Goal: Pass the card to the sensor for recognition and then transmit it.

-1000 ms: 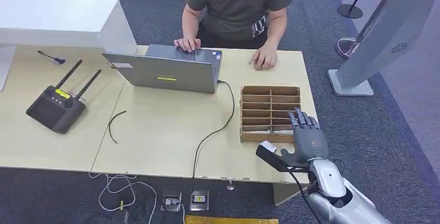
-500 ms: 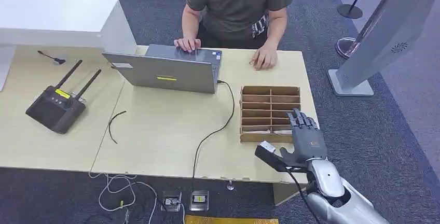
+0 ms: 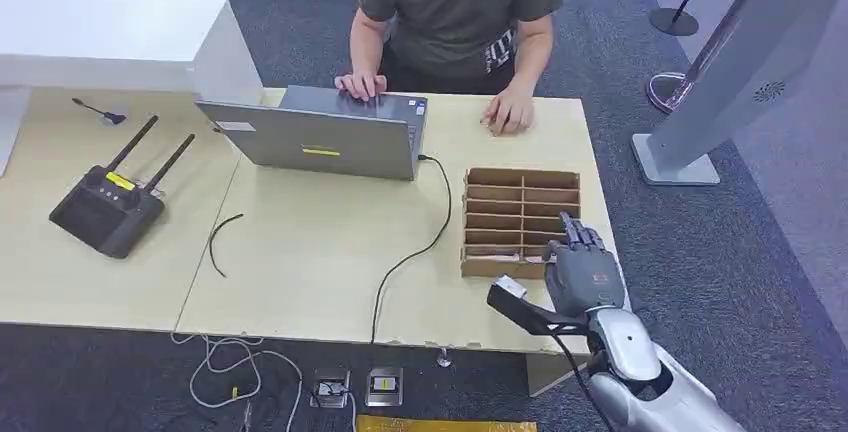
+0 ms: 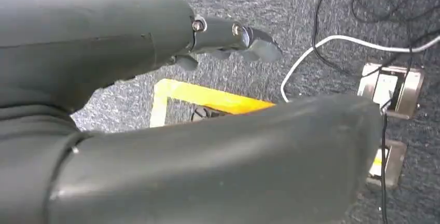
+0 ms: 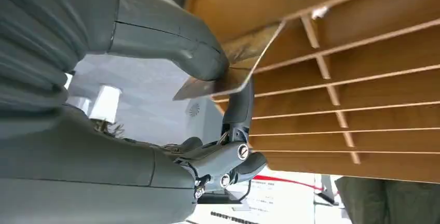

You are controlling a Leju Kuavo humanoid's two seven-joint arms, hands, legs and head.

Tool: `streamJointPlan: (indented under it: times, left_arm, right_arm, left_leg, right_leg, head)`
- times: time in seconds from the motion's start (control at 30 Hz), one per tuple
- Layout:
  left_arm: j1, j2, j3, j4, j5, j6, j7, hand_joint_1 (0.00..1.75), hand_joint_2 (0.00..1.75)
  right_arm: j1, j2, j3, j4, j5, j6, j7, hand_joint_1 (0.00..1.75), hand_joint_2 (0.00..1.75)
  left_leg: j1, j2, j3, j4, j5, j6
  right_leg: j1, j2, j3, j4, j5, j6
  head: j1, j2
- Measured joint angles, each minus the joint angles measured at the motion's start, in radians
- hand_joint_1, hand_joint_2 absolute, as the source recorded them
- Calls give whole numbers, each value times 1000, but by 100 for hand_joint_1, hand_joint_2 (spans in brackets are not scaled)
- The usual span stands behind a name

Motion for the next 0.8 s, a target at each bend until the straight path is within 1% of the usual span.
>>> streamJointPlan:
  times: [0.4,0.8]
  left_arm:
    - [0,0,0,0,-8,2,9,0,0]
    - [-1,0,0,0,-11,3,10,0,0]
  right_arm:
    - [0,24,0,18,-10,-9,-21,175,175]
    - [-1,39,2,30,-18,-13,-23,175,175]
  left_leg:
    - [0,0,0,0,0,0]
    - [0,0,0,0,0,0]
  right_leg:
    - [0,0,0,0,0,0]
    - [0,0,0,0,0,0]
  head:
    - [0,0]
    - [0,0]
